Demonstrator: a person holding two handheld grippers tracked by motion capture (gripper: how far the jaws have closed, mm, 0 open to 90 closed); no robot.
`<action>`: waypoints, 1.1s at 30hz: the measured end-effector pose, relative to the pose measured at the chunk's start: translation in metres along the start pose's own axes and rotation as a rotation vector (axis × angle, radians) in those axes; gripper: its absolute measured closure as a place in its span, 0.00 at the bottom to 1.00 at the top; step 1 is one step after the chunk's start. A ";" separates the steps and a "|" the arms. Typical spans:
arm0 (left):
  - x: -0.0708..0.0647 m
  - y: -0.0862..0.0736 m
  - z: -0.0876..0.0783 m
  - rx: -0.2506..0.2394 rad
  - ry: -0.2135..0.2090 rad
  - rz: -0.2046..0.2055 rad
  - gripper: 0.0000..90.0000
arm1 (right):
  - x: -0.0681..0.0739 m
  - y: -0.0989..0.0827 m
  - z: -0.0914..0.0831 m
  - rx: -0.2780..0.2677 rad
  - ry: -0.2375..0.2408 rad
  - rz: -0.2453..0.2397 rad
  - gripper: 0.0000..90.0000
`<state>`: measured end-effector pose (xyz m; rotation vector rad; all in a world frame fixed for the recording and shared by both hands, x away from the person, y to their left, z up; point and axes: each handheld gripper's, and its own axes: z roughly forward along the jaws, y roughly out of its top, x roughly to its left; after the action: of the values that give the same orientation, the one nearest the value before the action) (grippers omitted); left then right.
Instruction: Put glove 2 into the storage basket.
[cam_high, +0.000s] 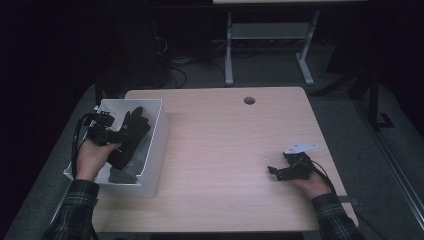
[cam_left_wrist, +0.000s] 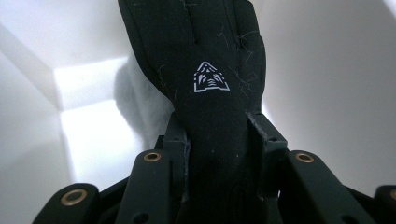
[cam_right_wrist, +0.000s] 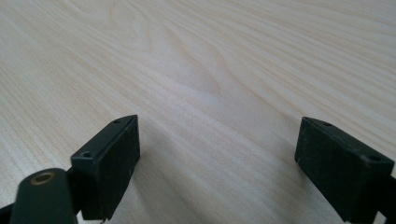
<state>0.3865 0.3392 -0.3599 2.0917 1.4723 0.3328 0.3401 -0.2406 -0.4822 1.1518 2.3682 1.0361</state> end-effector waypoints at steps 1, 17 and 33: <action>0.000 -0.001 0.002 0.006 0.001 -0.002 0.71 | 0.000 0.000 0.000 0.000 0.000 0.000 0.15; 0.008 -0.005 0.011 0.013 0.085 -0.018 0.38 | 0.000 0.000 0.000 0.000 0.000 0.000 0.15; -0.008 0.015 -0.015 -0.061 0.074 0.046 0.31 | 0.000 0.000 0.000 0.000 0.000 0.000 0.15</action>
<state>0.3881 0.3323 -0.3381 2.0872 1.4394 0.4715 0.3401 -0.2406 -0.4822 1.1521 2.3684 1.0361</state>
